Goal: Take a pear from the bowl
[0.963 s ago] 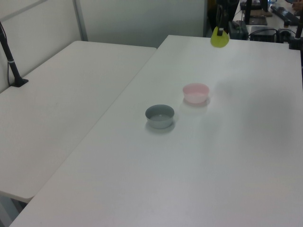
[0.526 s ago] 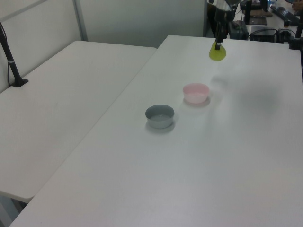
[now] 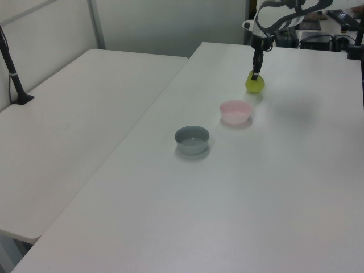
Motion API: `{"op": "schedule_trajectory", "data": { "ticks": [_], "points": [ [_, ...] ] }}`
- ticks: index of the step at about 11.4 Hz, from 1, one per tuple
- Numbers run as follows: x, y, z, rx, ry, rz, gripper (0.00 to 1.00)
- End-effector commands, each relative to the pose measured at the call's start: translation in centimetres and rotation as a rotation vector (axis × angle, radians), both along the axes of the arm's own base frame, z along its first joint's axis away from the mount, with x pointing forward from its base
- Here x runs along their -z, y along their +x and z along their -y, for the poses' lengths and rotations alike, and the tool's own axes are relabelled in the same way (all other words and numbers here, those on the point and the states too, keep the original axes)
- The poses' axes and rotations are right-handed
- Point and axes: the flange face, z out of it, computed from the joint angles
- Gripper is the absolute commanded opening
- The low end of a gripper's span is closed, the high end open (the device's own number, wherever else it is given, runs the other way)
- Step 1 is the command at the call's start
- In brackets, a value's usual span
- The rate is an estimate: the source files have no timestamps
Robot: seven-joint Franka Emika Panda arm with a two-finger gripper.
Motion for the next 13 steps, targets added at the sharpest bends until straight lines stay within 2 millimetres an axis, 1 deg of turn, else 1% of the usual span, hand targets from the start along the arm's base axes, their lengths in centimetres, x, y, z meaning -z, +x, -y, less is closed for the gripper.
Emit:
{"op": "schedule_trajectory", "data": {
  "ticks": [1, 2, 3, 4, 5, 6, 8, 11, 12, 13],
  "points": [
    [-0.5, 0.2, -0.3, 0.026, 0.049, 0.038, 0.18],
    [-0.6, 0.1, -0.3, 0.028, 0.052, 0.034, 0.56],
    [-0.9, 0.0, -0.4, 0.026, 0.049, 0.036, 0.99],
    [-1.5, 0.0, -0.3, 0.044, 0.049, 0.042, 1.00],
    [-3.1, -0.2, -0.3, 0.068, 0.046, 0.060, 1.00],
    [-4.5, -0.8, -0.7, 0.092, 0.057, 0.037, 1.00],
    [-8.6, -1.8, -2.3, 0.080, 0.018, 0.009, 1.00],
    [-14.4, -3.8, -4.6, 0.183, -0.046, -0.027, 1.00],
    [-16.1, -4.7, -5.4, 0.198, -0.050, -0.052, 1.00],
    [-18.6, -5.9, -6.1, 0.214, -0.042, -0.055, 1.00]
  ]
}}
